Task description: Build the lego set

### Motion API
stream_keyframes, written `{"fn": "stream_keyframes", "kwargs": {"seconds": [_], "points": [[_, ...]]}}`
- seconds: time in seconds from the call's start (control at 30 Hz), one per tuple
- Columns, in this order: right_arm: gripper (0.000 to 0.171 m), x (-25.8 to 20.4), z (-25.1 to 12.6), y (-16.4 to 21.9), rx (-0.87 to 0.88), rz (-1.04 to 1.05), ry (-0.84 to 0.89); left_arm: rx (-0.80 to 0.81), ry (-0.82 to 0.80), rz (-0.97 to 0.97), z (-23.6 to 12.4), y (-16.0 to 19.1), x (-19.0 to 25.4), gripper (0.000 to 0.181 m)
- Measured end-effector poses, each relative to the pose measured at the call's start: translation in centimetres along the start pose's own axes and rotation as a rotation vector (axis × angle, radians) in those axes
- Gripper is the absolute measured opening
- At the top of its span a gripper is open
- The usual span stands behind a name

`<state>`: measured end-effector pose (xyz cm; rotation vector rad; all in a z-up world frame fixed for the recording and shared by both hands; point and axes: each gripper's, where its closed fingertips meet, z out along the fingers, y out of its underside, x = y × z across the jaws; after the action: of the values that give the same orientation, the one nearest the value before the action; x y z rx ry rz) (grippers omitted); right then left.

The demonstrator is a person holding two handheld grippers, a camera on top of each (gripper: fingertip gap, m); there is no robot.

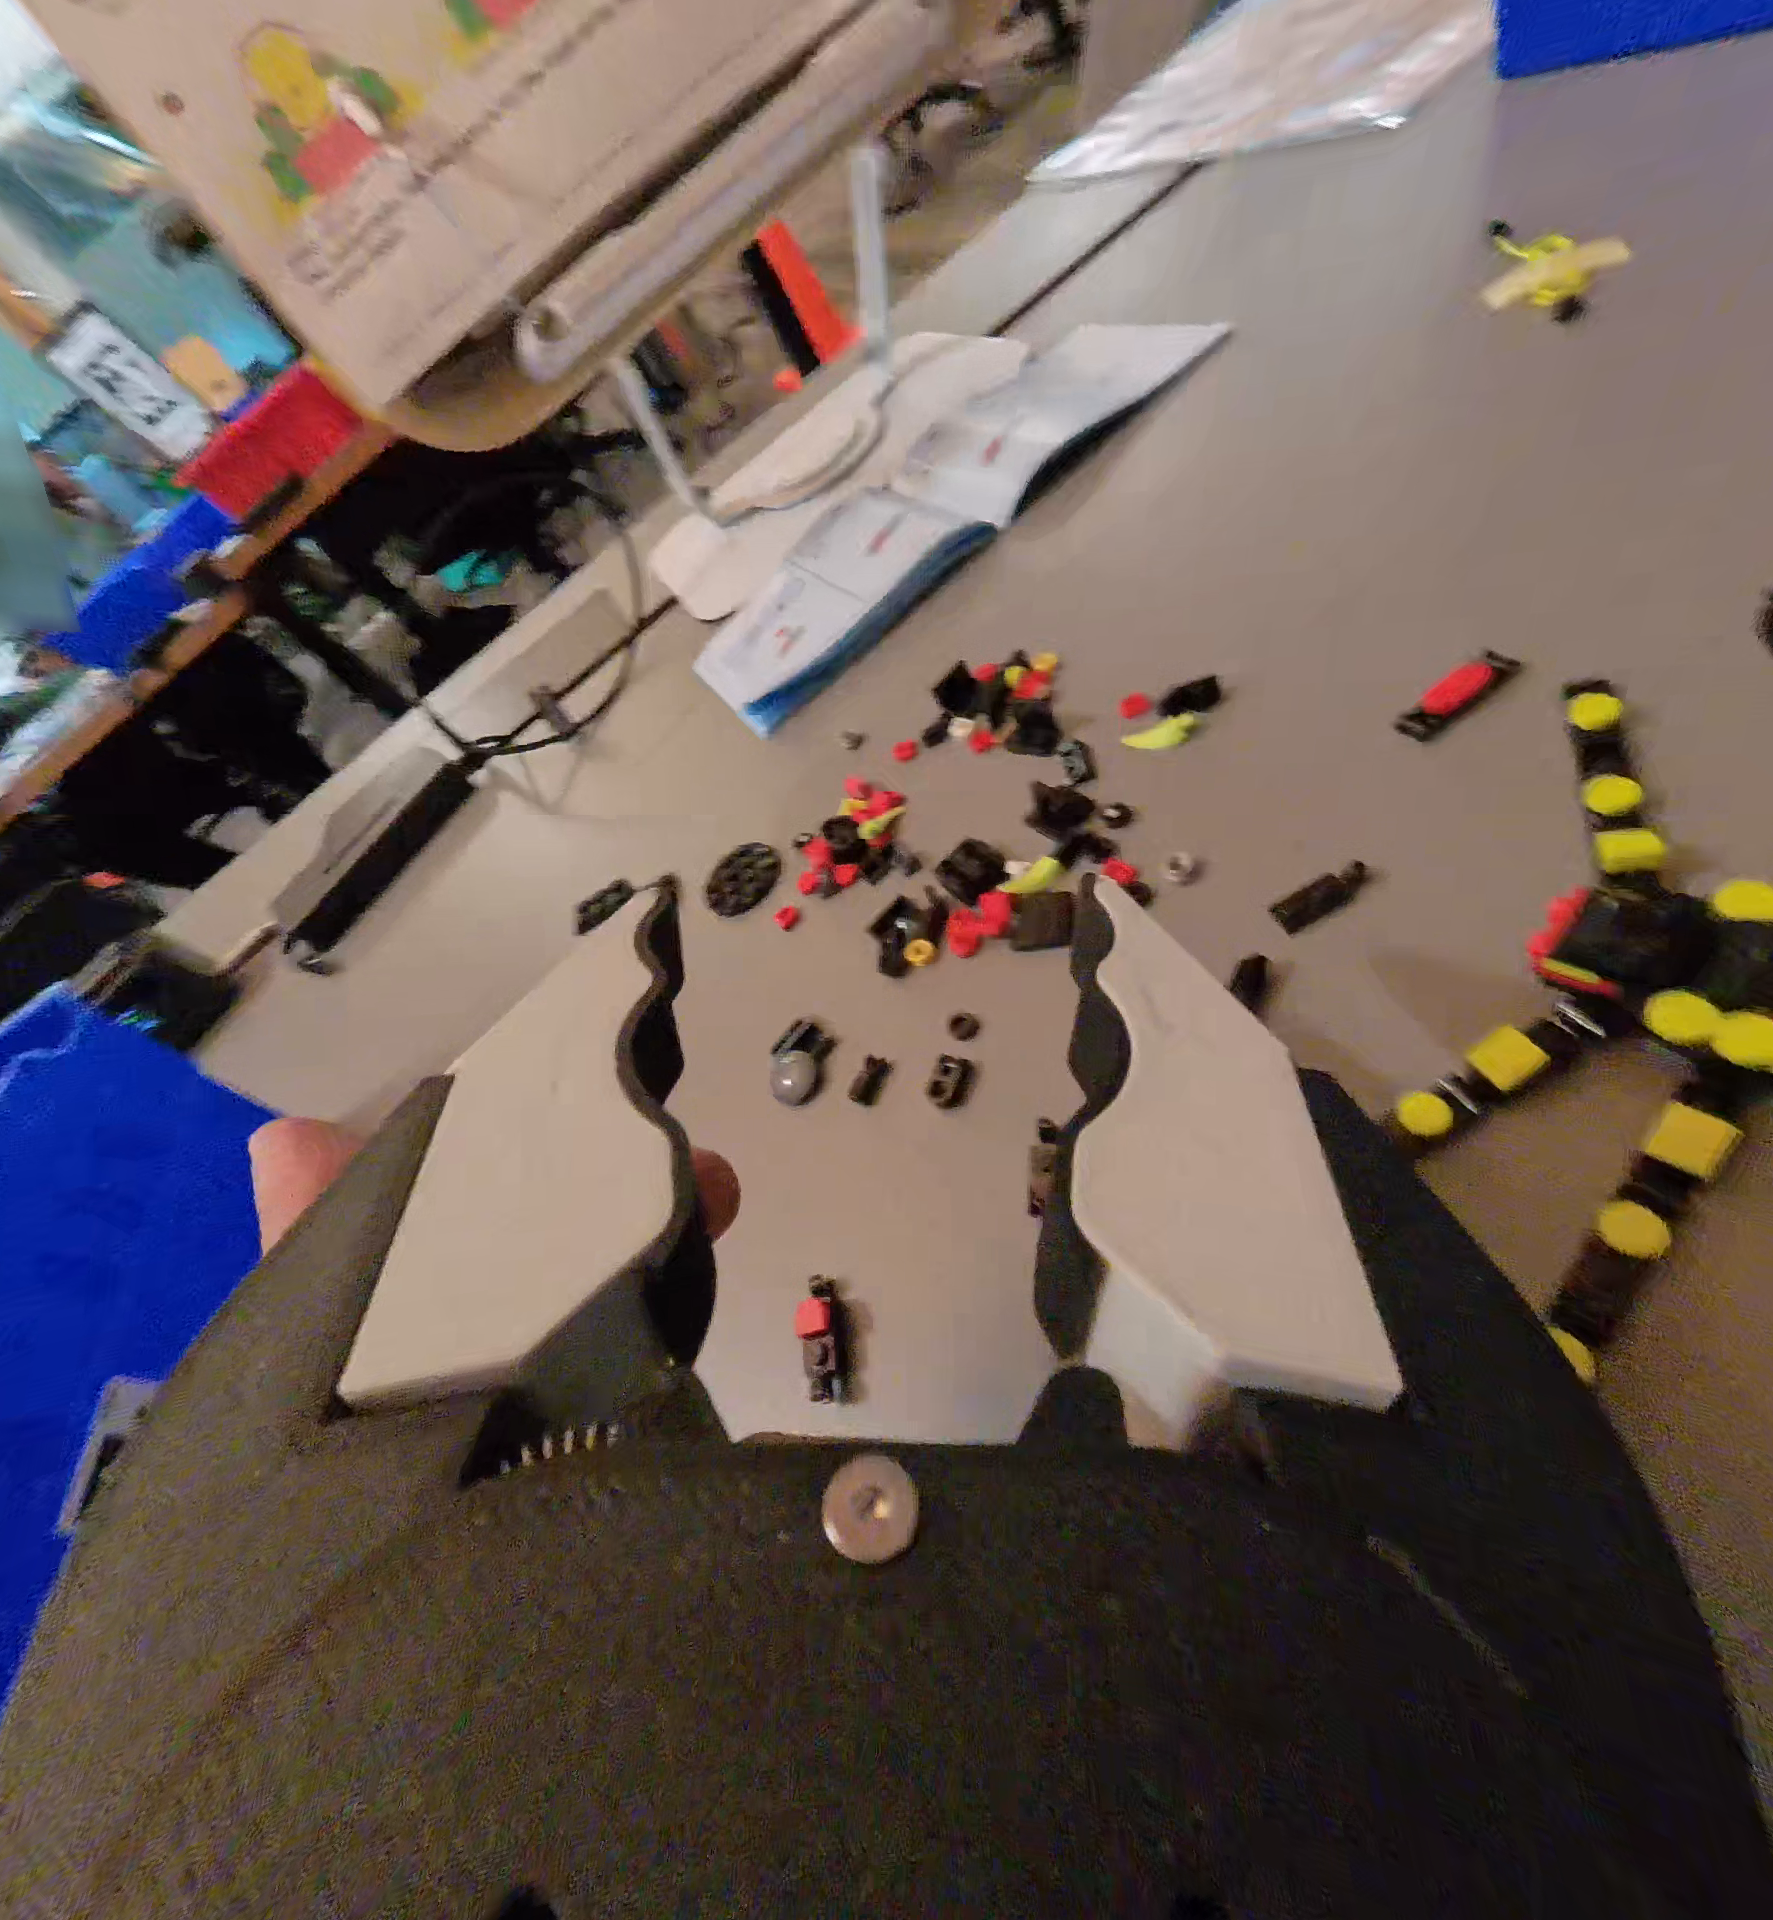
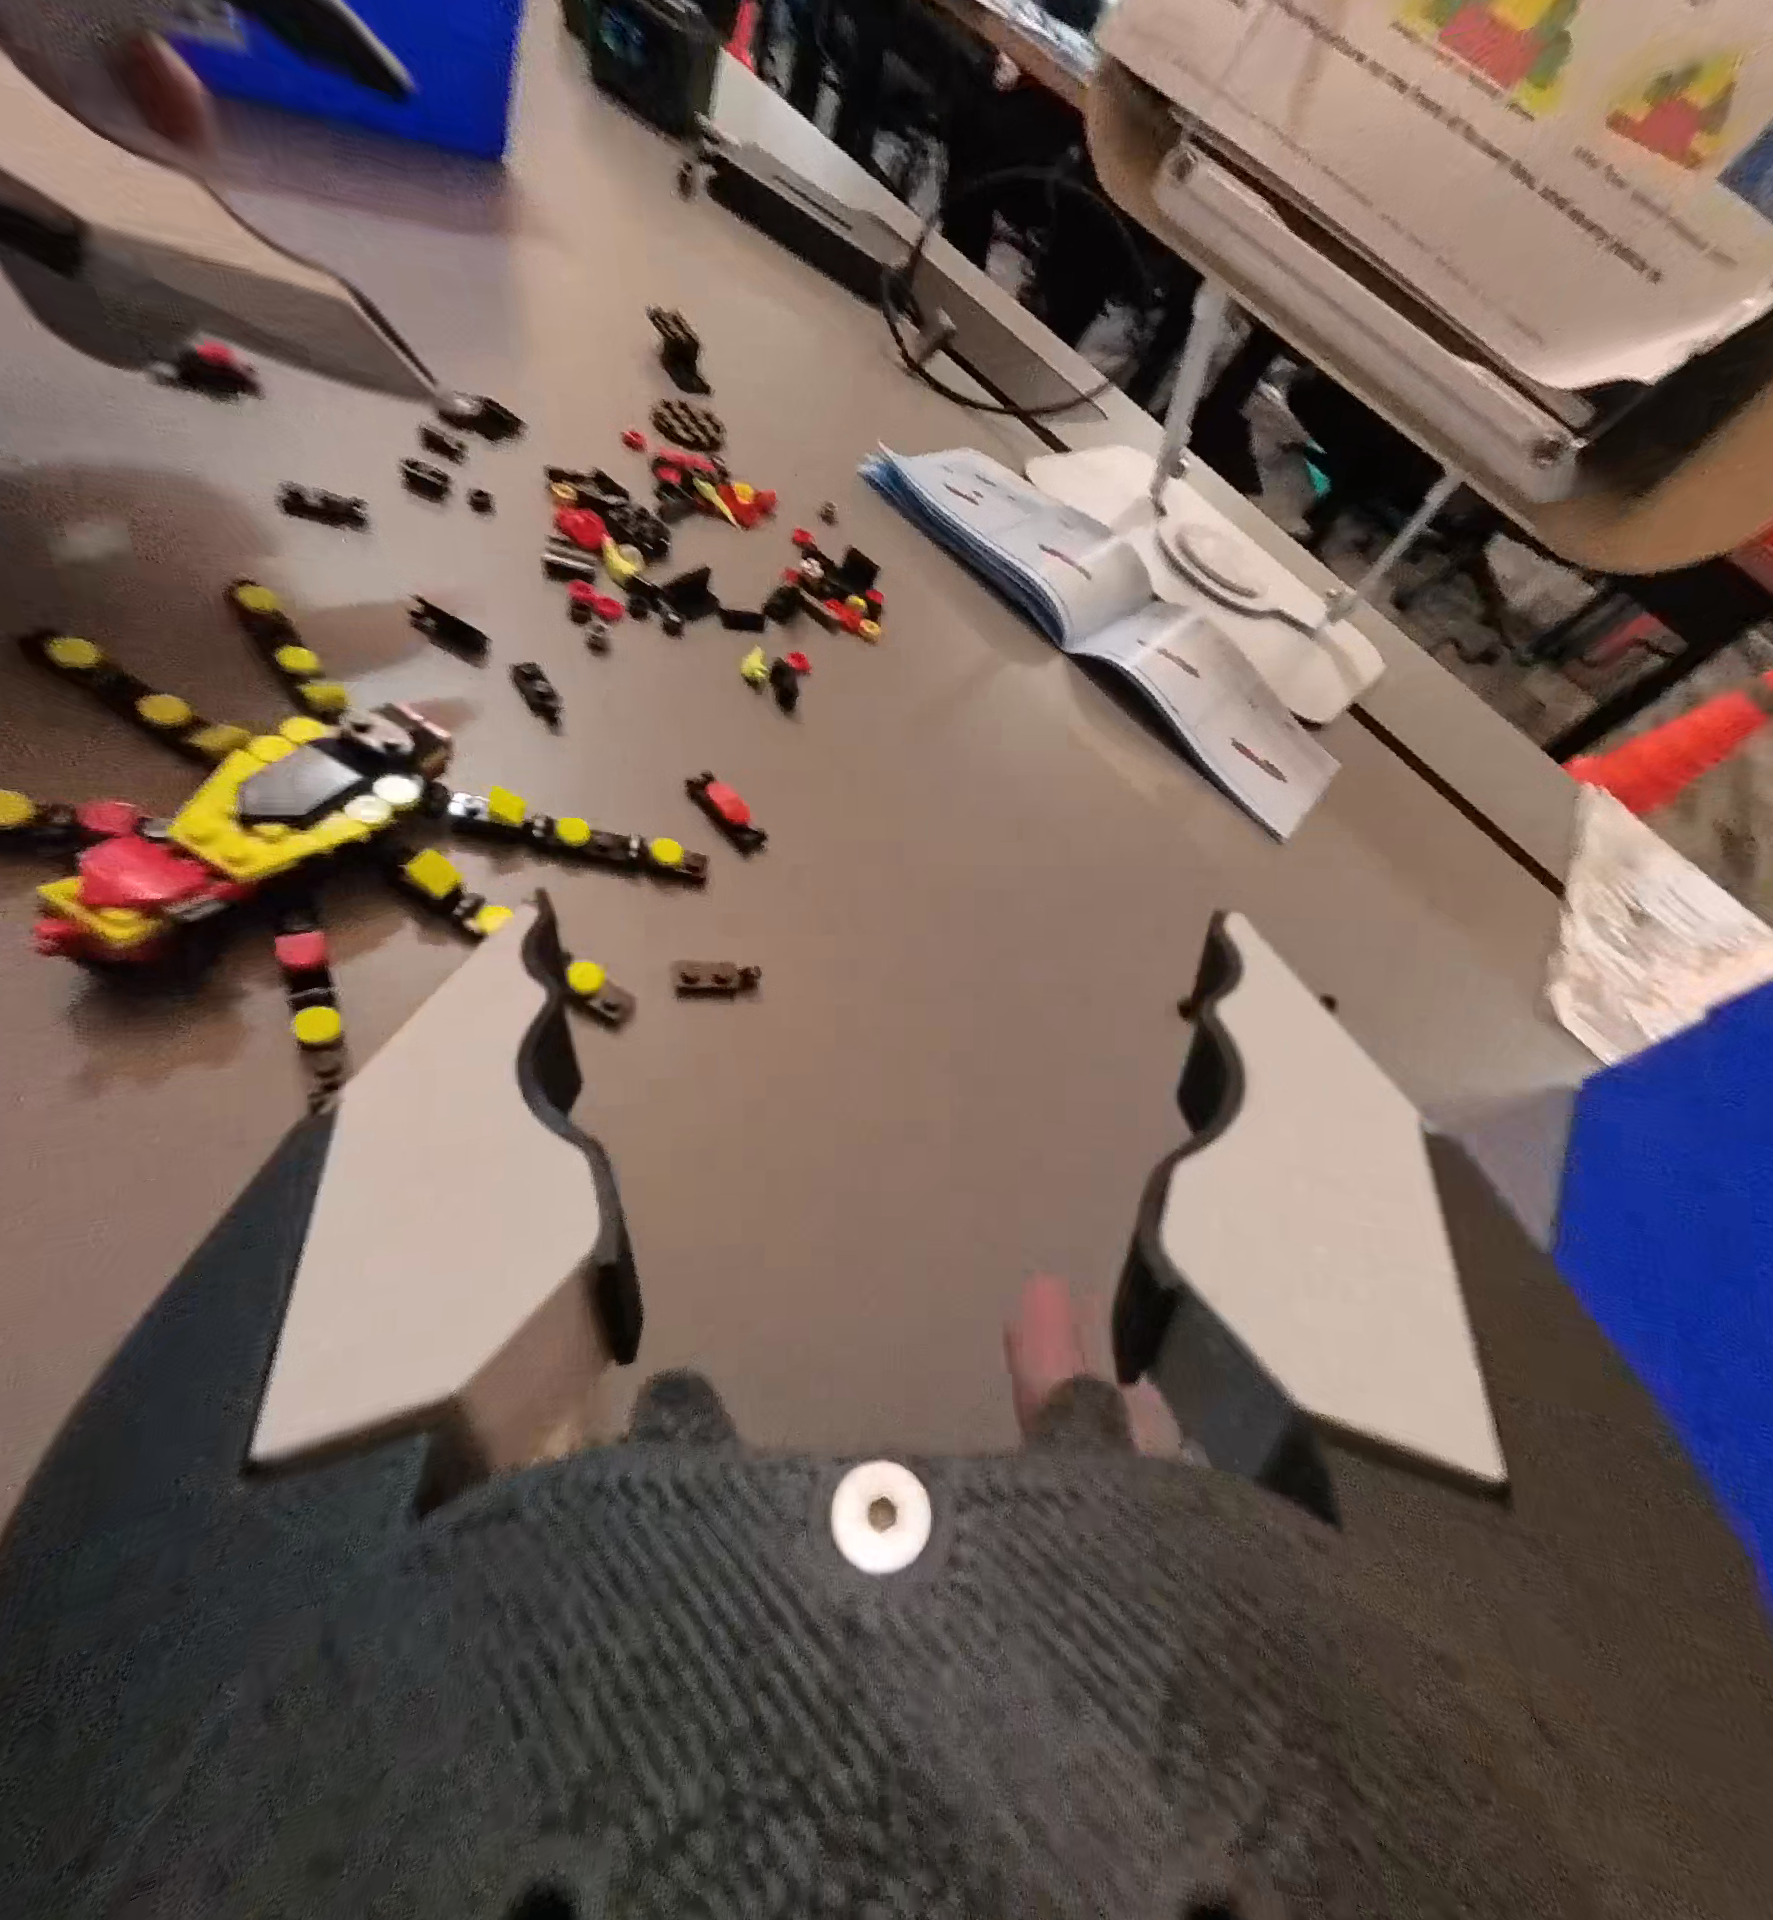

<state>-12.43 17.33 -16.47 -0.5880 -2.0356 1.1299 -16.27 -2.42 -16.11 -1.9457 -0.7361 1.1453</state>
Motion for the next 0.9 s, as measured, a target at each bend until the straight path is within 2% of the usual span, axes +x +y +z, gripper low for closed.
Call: {"fn": "stream_keyframes", "kwargs": {"seconds": [0.07,0.1,0.2,0.23,0.3,0.37,0.47,0.63,0.73,0.9], "points": [[0.114,-0.8,-0.1,-0.3,0.02,0.006,-0.059,-0.007,0.154,-0.029,-0.1,0.2,2.1,0.066],[0.109,-1.3,-0.1,-0.1,0.017,0.007,-0.094,-0.015,0.203,-0.065,-0.2,0.3,2.6,0.053],[0.071,-3.2,-0.5,0.5,0.01,0.024,-0.243,-0.035,0.336,-0.167,-0.6,0.7,3.6,0.009],[0.056,-3.4,-0.5,0.8,-0.001,0.023,-0.267,-0.032,0.372,-0.194,-0.7,0.8,3.7,0.0],[0.026,-3.3,-0.4,1.2,-0.019,0.004,-0.273,-0.033,0.392,-0.226,-0.6,0.9,3.5,0.0],[0.021,-2.6,-0.2,1.5,-0.03,0.012,-0.242,-0.011,0.393,-0.222,-0.6,0.8,3.4,0.002],[0.001,-2.8,0.0,1.5,-0.016,0.04,-0.293,-0.005,0.396,-0.21,-0.5,0.7,3.7,0.011],[0.0,-3.9,0.7,2.1,-0.05,0.13,-0.47,-0.063,0.37,-0.191,1.0,1.7,3.5,0.03],[0.0,-2.4,1.4,1.2,-0.022,0.162,-0.449,-0.069,0.367,-0.213,1.9,1.6,2.8,0.035],[0.005,0.4,2.7,-2.1,0.096,0.239,-0.356,-0.004,0.381,-0.214,3.2,0.4,1.8,0.023]]}}
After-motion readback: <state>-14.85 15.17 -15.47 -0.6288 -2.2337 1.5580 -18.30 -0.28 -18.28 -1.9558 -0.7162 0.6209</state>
